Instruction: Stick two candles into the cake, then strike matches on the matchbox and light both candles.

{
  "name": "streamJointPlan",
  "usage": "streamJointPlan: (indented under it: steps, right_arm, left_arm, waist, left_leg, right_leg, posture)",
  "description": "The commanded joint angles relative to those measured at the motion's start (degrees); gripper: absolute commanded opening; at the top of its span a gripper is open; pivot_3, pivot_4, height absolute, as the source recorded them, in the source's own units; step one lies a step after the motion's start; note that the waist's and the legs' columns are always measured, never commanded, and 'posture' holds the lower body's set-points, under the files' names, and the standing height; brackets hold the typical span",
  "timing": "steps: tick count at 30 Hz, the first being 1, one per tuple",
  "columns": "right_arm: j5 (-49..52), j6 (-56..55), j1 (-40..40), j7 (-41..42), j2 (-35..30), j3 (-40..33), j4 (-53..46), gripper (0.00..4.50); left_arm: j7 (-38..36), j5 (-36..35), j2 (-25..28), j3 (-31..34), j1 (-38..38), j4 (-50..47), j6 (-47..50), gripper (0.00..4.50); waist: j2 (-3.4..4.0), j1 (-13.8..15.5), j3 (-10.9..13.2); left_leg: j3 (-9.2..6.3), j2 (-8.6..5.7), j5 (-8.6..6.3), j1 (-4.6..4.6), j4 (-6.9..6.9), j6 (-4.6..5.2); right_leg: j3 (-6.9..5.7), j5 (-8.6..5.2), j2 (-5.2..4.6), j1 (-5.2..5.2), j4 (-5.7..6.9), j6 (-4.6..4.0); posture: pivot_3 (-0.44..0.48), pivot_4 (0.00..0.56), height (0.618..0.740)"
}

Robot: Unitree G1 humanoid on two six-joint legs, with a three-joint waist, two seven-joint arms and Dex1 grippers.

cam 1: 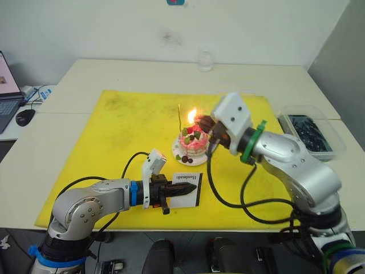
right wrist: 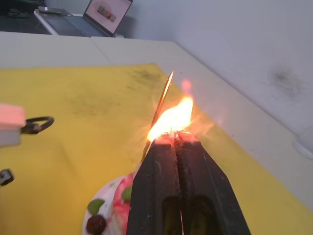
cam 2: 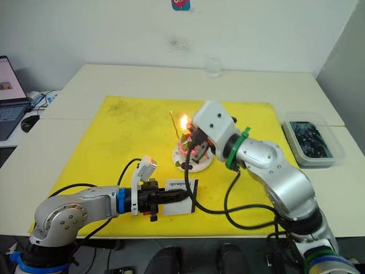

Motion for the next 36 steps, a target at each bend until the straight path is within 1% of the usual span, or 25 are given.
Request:
streamJointPlan:
  steps: [1,6,15,25,36]
  right_arm:
    - [-2.4,-3.6,-1.9,-0.5,0.8,0.3,1.2,0.05]
    - [-3.3,-5.0,-2.2,0.9,1.5,1.0,1.9,0.05]
    - [-2.0,-3.5,-1.4,3.9,0.6,0.6,-0.7,0.05]
    - [-2.8,-4.3,-1.8,3.7,1.4,0.4,1.5,0.05]
    - [-2.8,-3.4,-2.8,3.6,3.9,1.0,2.9,0.05]
  left_arm:
    - [0.0,-0.1,-0.3,-0.1,-0.3,-1.0,-1.3,0.00]
    - [0.4,0.2,-0.9,-0.2,-0.4,-1.0,-1.5,0.00]
    - [0.8,0.1,-1.4,-0.4,-0.9,-0.8,-1.4,0.00]
    - [0.8,0.4,-1.6,-1.1,-1.0,-0.8,-1.8,0.00]
    - [0.6,0.4,-1.5,-1.5,-1.3,-0.3,-2.3,0.00]
  waist:
    - [0.00,0.1,0.0]
    - [0.00,0.0,0.0]
    - [0.00,0.0,0.0]
    - [0.00,0.0,0.0]
    - [0.00,0.0,0.0]
  left_leg:
    - [0.01,0.00,0.00,-0.01,0.00,0.00]
    - [0.01,0.02,0.00,-0.02,-0.01,0.00]
    - [0.01,0.04,0.00,0.01,0.00,0.00]
    - [0.00,0.04,0.00,0.01,-0.01,0.00]
    - [0.00,0.04,0.00,0.01,-0.01,0.00]
  right_leg:
    - [0.00,0.00,-0.02,0.00,-0.02,0.00]
    - [-0.01,0.00,-0.04,-0.02,-0.01,0.00]
    - [0.00,0.00,-0.03,-0.02,0.04,0.00]
    - [-0.01,0.00,-0.03,-0.02,0.04,0.00]
    - [-0.01,0.00,-0.03,-0.02,0.03,0.00]
  posture:
    - [0.000,0.150,0.740]
    - [0.000,0.150,0.740]
    - [0.000,0.150,0.740]
    - [0.000,0.150,0.740]
    - [0.000,0.150,0.740]
